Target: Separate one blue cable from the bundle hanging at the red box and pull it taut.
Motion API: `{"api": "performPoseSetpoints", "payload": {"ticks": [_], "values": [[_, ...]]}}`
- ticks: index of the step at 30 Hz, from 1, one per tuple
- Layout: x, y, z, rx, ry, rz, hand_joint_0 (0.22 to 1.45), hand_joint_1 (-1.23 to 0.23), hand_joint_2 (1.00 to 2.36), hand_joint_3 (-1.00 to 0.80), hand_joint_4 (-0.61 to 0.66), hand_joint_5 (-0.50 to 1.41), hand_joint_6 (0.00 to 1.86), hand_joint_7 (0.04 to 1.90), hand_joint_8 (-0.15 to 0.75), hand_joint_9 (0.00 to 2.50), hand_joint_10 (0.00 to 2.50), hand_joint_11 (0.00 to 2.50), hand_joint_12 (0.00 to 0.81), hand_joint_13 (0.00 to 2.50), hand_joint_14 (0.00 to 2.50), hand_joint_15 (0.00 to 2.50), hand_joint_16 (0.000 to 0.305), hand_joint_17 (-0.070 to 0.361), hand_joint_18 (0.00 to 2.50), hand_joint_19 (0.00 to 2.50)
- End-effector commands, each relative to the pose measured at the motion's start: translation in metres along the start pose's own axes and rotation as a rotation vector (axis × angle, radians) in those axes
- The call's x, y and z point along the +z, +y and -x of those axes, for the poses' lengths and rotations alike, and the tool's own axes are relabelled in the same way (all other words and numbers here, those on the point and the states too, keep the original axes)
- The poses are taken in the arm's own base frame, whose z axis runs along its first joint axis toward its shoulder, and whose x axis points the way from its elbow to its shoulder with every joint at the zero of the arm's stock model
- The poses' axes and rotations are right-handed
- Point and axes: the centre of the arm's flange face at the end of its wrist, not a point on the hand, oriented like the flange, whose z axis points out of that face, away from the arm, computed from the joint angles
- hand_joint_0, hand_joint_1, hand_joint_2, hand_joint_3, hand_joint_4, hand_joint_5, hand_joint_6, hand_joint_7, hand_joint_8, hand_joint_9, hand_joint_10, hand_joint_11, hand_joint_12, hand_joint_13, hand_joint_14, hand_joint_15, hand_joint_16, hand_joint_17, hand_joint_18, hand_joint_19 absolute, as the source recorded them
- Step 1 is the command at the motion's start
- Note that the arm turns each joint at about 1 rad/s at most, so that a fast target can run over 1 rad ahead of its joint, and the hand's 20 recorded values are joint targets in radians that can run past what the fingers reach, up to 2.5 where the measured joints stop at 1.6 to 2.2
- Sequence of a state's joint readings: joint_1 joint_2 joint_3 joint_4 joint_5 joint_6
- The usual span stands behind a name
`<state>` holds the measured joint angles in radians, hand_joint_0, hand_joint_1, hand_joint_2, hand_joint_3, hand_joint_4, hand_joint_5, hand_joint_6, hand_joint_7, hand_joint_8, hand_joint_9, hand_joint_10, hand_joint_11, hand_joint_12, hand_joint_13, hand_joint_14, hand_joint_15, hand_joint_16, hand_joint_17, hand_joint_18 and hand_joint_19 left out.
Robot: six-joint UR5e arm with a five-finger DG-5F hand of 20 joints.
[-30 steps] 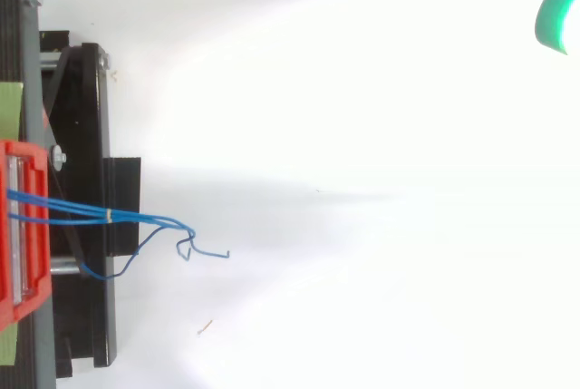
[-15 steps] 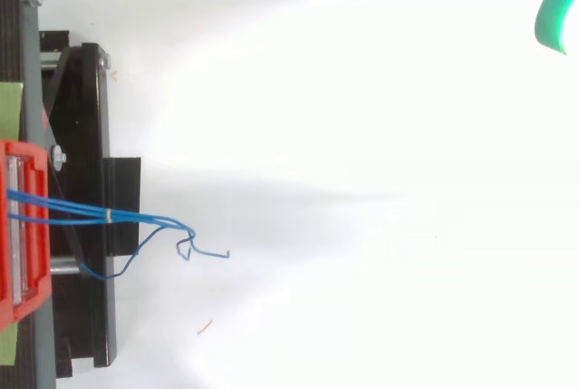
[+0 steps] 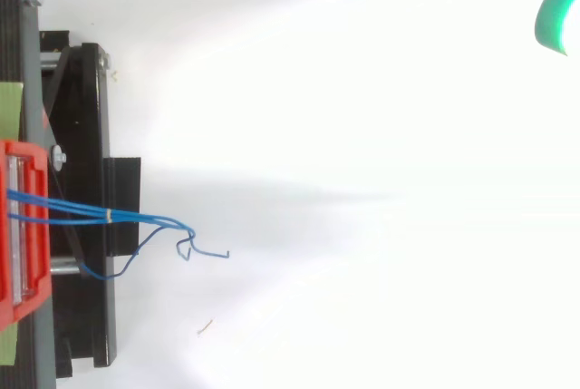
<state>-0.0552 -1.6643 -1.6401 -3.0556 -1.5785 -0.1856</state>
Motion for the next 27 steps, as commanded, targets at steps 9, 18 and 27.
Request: {"api": "performPoseSetpoints", "payload": {"ticks": [9, 18, 27], "values": [[0.0001, 0.0001, 0.0000, 0.000, 0.000, 0.000, 0.53, -0.59, 1.00, -0.50, 0.21, -0.26, 0.50, 0.70, 0.290, 0.20, 0.00, 0.00, 0.374, 0.21, 0.00, 0.07, 0.056, 0.125, 0.40, 0.40], [0.0001, 0.0001, 0.0000, 0.000, 0.000, 0.000, 0.54, -0.59, 1.00, -0.50, 0.23, -0.25, 0.50, 0.70, 0.295, 0.22, 0.00, 0.00, 0.374, 0.22, 0.00, 0.07, 0.055, 0.123, 0.41, 0.39], [0.0001, 0.0000, 0.0002, 0.000, -0.002, 0.000, 0.54, -0.59, 1.00, -0.50, 0.23, -0.25, 0.50, 0.70, 0.299, 0.24, 0.00, 0.00, 0.374, 0.23, 0.00, 0.07, 0.055, 0.123, 0.42, 0.40]]}}
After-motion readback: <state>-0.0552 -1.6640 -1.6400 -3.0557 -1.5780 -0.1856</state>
